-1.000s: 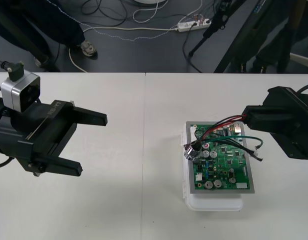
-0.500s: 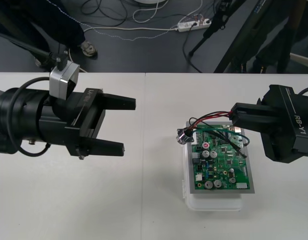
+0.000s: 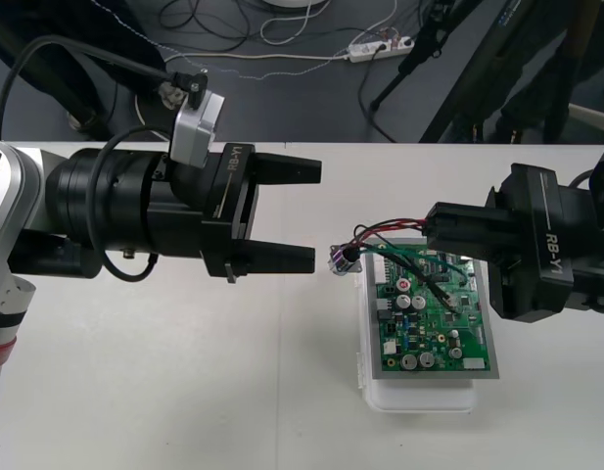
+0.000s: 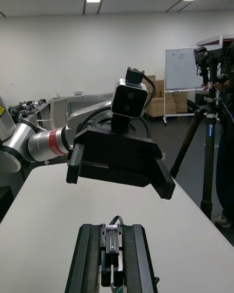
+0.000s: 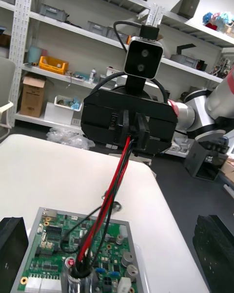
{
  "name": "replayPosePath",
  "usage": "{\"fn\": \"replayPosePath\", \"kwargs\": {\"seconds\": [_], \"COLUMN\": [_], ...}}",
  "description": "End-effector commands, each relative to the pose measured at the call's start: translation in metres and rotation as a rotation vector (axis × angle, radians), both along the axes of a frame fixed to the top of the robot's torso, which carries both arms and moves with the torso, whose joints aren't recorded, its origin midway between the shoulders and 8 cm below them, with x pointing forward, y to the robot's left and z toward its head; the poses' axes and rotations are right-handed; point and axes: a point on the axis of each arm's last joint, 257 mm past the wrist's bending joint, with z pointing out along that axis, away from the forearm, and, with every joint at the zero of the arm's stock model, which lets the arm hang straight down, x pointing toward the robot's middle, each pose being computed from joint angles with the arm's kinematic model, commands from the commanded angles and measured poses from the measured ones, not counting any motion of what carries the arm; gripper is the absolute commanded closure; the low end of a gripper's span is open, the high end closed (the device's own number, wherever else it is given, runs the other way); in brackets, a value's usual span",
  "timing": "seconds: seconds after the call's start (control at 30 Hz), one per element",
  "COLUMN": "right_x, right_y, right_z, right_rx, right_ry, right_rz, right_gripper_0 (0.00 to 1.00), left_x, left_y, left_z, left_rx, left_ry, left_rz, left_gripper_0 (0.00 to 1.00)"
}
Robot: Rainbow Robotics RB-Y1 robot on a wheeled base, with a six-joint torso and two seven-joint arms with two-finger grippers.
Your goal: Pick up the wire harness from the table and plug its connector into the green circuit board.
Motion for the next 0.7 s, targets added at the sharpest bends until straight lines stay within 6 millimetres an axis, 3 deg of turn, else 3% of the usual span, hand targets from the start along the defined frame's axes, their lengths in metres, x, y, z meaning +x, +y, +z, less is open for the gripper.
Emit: {"fn": "replayPosePath", "kwargs": {"seconds": [0.03,0.7], "right_x": [-0.014,-0.025], "right_y": [0.020,0.037], "right_z": [0.005,-0.008], "right_rx": [0.027,0.010], "right_ry": [-0.001,0.039], "right_rz": [0.025,0.068], "right_gripper_0": [1.00,1.00], "left_x": [0.001,-0.030], "left_y": [-0.027,-0.058], "left_z": [0.021,0.019], "left_rx": [-0.044,-0.046], "left_ry": [-0.132,-0.165], "left_rz": [-0.007,-0.123], "left_gripper_0": [0.00,0.00]}}
